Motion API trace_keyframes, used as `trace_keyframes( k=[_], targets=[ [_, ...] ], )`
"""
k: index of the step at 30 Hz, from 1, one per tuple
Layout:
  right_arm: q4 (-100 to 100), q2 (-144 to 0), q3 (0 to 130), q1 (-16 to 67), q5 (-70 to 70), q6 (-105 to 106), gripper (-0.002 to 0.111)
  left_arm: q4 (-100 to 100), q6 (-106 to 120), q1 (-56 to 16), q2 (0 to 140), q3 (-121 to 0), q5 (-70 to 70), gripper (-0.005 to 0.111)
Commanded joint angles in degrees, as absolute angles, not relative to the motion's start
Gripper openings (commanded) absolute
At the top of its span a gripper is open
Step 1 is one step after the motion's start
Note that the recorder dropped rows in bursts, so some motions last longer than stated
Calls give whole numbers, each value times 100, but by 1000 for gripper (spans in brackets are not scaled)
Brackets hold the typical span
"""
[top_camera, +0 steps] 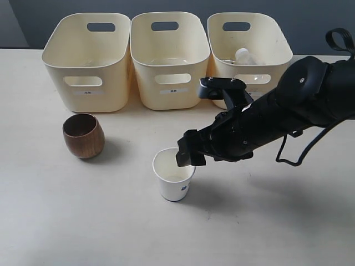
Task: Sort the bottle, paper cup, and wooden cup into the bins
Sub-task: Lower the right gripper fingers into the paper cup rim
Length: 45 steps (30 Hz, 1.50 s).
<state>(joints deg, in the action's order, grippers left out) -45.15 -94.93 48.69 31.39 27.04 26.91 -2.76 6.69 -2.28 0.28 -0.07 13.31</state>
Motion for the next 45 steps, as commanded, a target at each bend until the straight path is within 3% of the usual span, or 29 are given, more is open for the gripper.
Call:
trace_keyframes(
  k=[1, 45],
  targets=[
    [-4589, -9462, 4864, 3145, 2671, 2698, 76, -249, 658, -247, 0, 0, 1326, 0],
    [-4698, -9928, 4864, 3483, 2077, 2534, 76, -259, 658, -247, 0, 0, 1326, 0]
  ],
)
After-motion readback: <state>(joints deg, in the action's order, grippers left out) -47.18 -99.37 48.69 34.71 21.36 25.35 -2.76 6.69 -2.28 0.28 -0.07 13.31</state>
